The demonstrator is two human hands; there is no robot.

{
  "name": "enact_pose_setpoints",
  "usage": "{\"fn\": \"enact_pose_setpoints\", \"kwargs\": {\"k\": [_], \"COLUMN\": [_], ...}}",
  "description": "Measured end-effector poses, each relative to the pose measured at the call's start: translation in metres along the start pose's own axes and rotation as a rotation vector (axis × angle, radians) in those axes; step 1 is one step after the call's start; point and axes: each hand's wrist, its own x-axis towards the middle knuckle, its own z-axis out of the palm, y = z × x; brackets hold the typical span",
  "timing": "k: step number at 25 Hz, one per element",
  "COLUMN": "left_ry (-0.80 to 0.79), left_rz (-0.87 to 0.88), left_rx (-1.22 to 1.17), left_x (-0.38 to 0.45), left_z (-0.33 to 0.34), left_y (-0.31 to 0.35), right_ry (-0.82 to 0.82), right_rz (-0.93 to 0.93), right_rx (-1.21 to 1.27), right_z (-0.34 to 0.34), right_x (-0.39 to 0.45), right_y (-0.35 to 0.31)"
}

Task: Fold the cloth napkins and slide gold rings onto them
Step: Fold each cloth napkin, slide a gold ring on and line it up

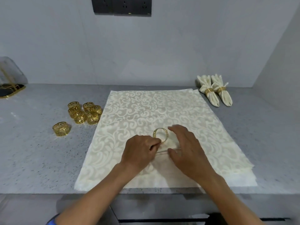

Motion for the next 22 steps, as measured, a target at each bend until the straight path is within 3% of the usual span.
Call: {"fn": "enact_pose_setpoints", "kwargs": {"k": [2, 3, 9, 12, 15, 17, 19, 20, 22], "left_ry": [-0.017, -0.027, -0.087, -0.282, -0.385, -0.399, -0.428, -0.448, -0.476], "left_rz": [0.024, 0.033, 0.074, -0.064, -0.018, 0.042, 0.13, 0.158, 0.177], "left_rx": [-0.002, -0.005, -0.103, -0.212, -0.094, 0.046, 0.212, 0.281, 0.372], "left_x": [-0.001, -0.001, -0.004, -0.001, 0.009, 0.017, 0.024, 0.026, 0.028], "left_z": [-0.002, -0.003, -0.015, -0.021, -0.019, -0.018, -0.017, -0.017, -0.02], "left_y": [0.001, 0.002, 0.006, 0.007, 0.012, 0.016, 0.019, 0.02, 0.024], "right_ry": [-0.183, -0.201, -0.076, 0.093, 0.128, -0.033, -0.324, -0.437, -0.508], "right_rz": [-0.012, -0.027, -0.015, 0.198, 0.323, 0.305, 0.302, 0.291, 0.27], "right_rx": [0.034, 0.045, 0.118, 0.277, 0.244, -0.023, -0.207, -0.241, -0.176], "right_z": [-0.001, -0.001, 0.002, -0.009, -0.051, -0.085, -0.106, -0.108, -0.102], "right_x": [0.018, 0.025, 0.035, 0.039, 0.035, 0.026, 0.017, 0.014, 0.012], "right_y": [0.005, 0.006, 0.004, -0.004, 0.012, 0.036, 0.055, 0.06, 0.06]}}
